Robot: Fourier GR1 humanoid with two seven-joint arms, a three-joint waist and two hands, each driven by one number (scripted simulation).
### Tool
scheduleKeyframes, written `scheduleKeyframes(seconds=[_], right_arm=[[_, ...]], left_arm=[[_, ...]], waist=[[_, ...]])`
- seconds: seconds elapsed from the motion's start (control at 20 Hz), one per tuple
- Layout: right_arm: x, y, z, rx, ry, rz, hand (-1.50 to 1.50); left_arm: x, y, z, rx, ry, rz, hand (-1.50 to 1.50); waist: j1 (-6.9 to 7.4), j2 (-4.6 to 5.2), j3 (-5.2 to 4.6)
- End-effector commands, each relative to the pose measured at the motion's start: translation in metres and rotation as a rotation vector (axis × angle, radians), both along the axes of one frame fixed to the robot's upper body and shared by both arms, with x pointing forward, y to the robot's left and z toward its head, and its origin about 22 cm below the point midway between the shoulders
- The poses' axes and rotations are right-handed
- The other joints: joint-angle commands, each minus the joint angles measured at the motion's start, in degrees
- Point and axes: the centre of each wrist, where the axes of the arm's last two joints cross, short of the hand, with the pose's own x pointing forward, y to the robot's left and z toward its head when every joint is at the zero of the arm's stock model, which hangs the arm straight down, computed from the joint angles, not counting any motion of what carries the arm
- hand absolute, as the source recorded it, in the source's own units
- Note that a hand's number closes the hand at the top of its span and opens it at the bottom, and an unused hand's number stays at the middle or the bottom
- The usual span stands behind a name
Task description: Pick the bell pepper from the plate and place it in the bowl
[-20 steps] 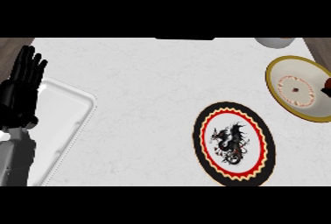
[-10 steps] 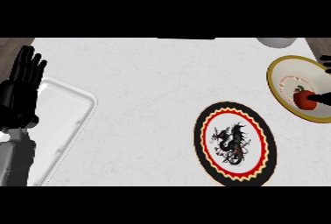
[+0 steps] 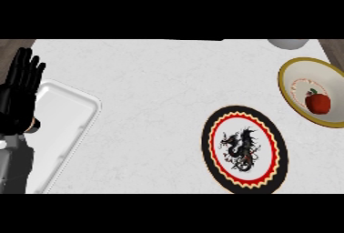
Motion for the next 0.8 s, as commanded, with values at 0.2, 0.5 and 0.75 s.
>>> scheduleKeyframes(seconds=[0.2,0.5,0.75], right_arm=[[-0.071,-0.065,0.014,0.129,-0.110,-0.117,-1.50],[-0.121,-0.095,0.022,0.159,-0.134,-0.097,-1.50],[-0.138,-0.102,0.020,0.186,-0.141,-0.092,-1.50]], left_arm=[[-0.001,-0.004,0.005,-0.017,0.002,0.002,0.00],[0.001,0.000,0.000,-0.024,0.002,0.019,0.00],[0.001,0.001,0.008,-0.007,-0.010,0.016,0.00]], waist=[[-0.48,0.10,0.25],[-1.36,0.26,0.40],[-0.50,0.42,0.62]])
